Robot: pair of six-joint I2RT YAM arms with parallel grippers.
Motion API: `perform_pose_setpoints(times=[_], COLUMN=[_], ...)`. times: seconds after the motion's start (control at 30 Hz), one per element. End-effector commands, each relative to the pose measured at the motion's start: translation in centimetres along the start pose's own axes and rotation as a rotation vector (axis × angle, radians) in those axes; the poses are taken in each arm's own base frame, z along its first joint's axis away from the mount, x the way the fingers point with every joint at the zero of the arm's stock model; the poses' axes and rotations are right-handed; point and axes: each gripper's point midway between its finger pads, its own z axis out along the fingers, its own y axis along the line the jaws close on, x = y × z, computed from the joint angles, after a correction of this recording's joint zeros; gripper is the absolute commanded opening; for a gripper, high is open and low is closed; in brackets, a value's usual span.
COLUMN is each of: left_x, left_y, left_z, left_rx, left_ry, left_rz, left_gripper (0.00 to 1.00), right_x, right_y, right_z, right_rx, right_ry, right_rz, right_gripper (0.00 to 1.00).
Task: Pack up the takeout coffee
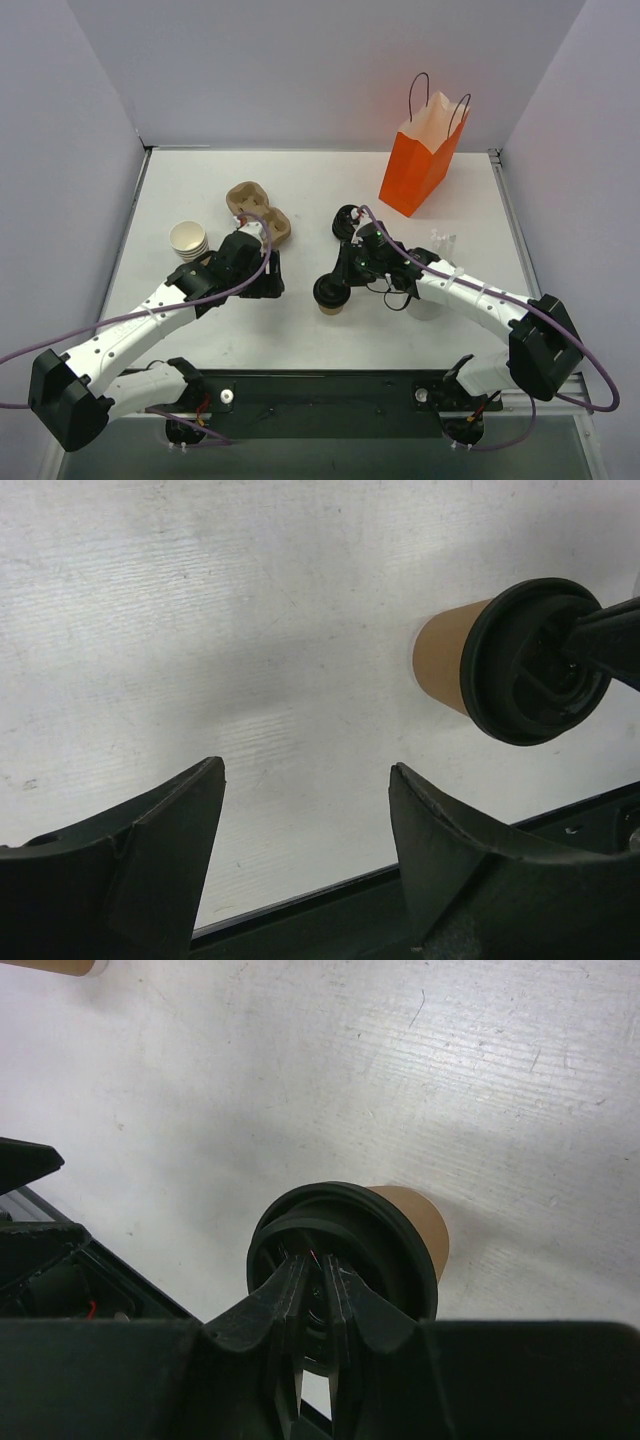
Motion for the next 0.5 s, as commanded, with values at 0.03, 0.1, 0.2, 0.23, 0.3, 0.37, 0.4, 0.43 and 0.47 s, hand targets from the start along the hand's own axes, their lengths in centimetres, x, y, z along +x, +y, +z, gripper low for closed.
perform_pose_setpoints(times=[0.03, 0.1, 0.2, 0.23, 0.3, 0.37, 0.4, 0.43, 0.47], left_x=[-2.5, -2.9, -2.9, -2.8, -2.8, -3.1, -3.1, -3.4, -3.3], left_y=[-3.1, -4.1, -5.4, -5.6, -5.8, -5.7, -5.4, -4.7, -4.1], left_z=[-0.4, -0.2, 0.2, 0.3, 0.4, 0.3, 0.0, -0.1, -0.7], left_rx=[0.150, 0.191, 0.251, 0.260, 0.260, 0.253, 0.238, 0.202, 0.184], left_ry=[-0.093, -0.102, -0.088, -0.082, -0.076, -0.084, -0.086, -0.105, -0.110], left_rz=[-0.010, -0.018, -0.032, -0.033, -0.029, -0.019, -0.008, -0.004, 0.010], left_gripper=[0.74, 0.73, 0.70, 0.70, 0.70, 0.70, 0.70, 0.71, 0.73], right_x=[0.8, -0.8, -2.0, -2.3, -2.4, -2.0, -1.8, -1.7, -1.3], right_y=[-0.5, 0.6, 0.5, 0.3, -0.5, -0.9, -0.9, -1.0, -0.4], right_z=[-1.0, -1.9, -3.1, -3.4, -3.8, -3.9, -4.1, -4.2, -4.3], right_rx=[0.046, 0.028, 0.042, 0.051, 0.079, 0.098, 0.096, 0.105, 0.105], right_ry=[0.039, 0.004, -0.018, -0.026, -0.021, -0.008, 0.004, 0.004, 0.010], right_rz=[0.018, 0.012, 0.005, 0.003, -0.025, -0.064, -0.118, -0.152, -0.205], right_gripper=[0.15, 0.17, 0.22, 0.26, 0.32, 0.48, 0.55, 0.68, 0.78])
